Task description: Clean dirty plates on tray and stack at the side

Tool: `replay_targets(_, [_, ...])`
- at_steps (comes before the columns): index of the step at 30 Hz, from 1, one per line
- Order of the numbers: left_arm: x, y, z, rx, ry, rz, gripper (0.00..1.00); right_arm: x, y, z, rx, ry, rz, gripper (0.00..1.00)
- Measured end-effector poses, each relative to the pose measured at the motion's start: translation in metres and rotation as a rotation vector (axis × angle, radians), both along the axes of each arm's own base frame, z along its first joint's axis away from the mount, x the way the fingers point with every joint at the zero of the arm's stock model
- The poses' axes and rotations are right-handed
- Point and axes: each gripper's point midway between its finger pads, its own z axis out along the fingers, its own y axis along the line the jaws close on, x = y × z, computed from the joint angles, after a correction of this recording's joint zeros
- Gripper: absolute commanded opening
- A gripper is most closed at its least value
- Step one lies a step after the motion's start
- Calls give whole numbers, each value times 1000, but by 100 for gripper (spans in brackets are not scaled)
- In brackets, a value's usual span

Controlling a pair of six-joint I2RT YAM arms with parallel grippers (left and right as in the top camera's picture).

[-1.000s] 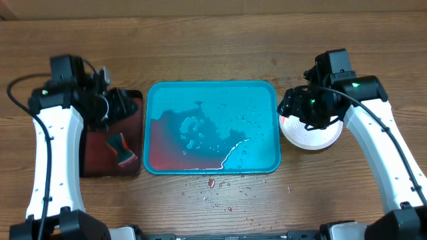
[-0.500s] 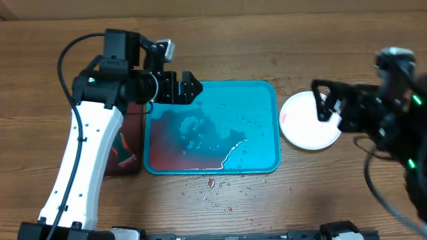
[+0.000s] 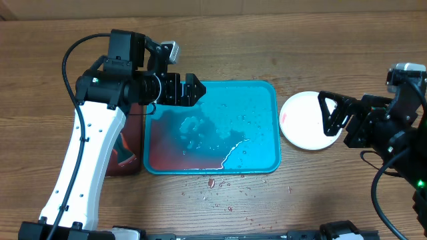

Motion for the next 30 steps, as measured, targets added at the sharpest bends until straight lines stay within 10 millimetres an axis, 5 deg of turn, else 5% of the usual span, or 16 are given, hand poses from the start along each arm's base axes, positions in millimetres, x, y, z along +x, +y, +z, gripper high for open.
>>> replay_targets(8, [0,0,0,0,0,0,100,-3,-7,-6,-23,2,-34,100])
replay_targets(16, [0,0,0,0,1,0,100,8,-11,-9,-23,-287,-48,100])
replay_targets(25, [0,0,0,0,1,0,100,7,-8,-115,-50,-441,-25,100])
replay_targets(30, [0,0,0,0,0,0,100,-3,-1,-145,-45,-556,10,100])
